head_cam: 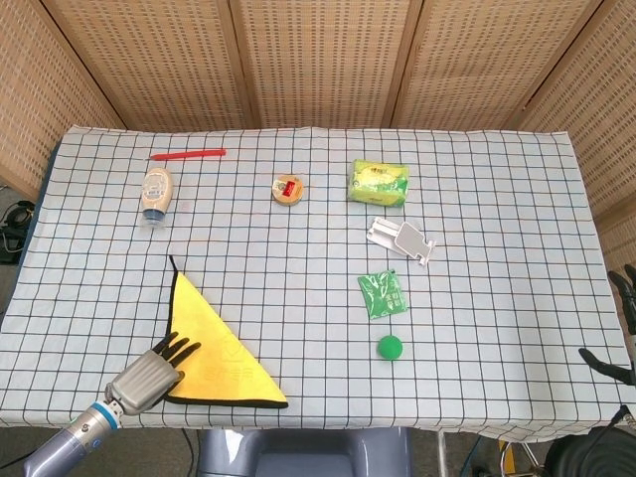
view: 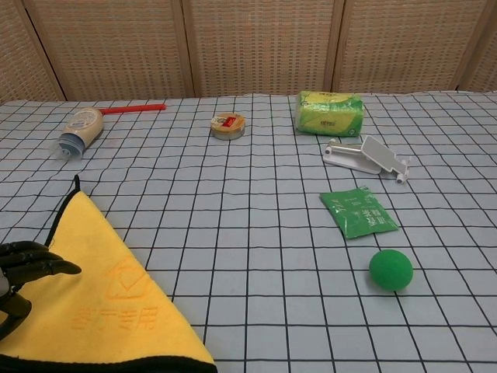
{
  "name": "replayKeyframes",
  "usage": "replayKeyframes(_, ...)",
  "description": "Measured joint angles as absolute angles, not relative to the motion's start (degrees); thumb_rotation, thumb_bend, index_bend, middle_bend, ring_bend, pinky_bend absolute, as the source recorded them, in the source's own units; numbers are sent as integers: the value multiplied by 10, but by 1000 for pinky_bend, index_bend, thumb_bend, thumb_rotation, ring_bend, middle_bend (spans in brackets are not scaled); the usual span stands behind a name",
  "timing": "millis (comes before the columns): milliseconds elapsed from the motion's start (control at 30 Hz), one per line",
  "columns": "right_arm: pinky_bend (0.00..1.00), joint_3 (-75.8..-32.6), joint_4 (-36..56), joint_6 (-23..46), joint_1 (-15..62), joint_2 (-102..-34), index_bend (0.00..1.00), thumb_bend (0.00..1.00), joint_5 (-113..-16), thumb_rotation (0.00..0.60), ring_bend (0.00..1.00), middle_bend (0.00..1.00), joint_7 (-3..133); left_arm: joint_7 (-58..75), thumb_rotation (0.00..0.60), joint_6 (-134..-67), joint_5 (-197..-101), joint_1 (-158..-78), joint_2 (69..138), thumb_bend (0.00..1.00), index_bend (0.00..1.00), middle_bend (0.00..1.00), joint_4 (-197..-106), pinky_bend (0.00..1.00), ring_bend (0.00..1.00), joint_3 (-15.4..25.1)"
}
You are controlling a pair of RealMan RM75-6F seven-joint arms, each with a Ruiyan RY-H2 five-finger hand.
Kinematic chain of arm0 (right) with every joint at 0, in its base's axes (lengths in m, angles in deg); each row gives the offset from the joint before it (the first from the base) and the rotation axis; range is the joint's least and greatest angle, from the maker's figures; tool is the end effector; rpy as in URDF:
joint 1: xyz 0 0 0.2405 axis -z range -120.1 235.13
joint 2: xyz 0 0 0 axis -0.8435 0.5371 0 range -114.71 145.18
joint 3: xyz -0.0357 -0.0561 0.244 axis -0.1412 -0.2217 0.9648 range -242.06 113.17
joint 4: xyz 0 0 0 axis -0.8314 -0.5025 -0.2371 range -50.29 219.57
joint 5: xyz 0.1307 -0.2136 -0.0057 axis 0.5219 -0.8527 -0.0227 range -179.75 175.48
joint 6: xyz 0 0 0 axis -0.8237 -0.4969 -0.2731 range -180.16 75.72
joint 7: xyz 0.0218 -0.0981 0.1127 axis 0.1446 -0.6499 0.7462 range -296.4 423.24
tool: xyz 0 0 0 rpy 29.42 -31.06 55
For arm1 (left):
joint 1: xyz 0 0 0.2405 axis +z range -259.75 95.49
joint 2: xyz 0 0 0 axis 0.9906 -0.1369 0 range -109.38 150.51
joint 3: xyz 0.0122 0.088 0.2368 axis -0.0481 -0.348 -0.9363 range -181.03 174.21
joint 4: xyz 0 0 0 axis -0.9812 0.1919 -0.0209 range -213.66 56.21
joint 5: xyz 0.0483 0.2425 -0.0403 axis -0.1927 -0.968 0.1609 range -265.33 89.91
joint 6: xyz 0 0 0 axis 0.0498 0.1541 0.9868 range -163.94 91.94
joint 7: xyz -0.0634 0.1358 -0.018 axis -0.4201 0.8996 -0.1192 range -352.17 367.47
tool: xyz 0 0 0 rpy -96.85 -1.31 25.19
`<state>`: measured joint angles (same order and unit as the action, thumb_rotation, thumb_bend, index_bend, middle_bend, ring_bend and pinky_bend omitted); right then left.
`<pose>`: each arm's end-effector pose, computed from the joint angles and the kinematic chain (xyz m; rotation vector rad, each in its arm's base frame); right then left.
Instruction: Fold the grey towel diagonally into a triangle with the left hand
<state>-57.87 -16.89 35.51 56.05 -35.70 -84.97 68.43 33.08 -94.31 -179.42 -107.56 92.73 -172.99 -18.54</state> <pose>-0.3151 -0.1860 0.1958 1.2538 -0.8781 0.9363 -0.2737 0.1724 -0.0246 -2.3137 -0.6926 -0.4794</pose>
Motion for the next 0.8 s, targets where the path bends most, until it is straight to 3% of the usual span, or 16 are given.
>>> replayKeyframes(233,0,-579,-169,356,561,-357,44,0,-850,600,0,0,684,330,600,-940,-1796,-1071,929,562,623,0,-1726,0,0,-184)
replayKeyframes(333,0,-579,-169,356,561,-356,44,0,-850,600,0,0,685,327,600,-937,-1797,-1070,928,428,369,0,-1726,0,0,-184)
replayKeyframes(400,0,-579,-169,356,561,-356,44,0,-851,600,0,0,686,322,600,-936,-1800,-1070,927,234,100,0,-1726,0,0,-184)
replayKeyframes(467,0,-579,-169,357,561,-356,44,0,-851,600,0,0,686,317,600,-935,-1802,-1070,926,122,6,0,-1726,0,0,-184)
replayKeyframes(567,0,-579,-169,357,561,-356,44,0,-852,600,0,0,686,305,600,-938,-1810,-1069,922,41,0,0,-1724,0,0,-185)
replayKeyframes(800,0,-580,-171,359,562,-355,44,0,-855,600,0,0,686,285,600,-965,-1832,-1062,907,30,0,0,-1724,0,0,-188)
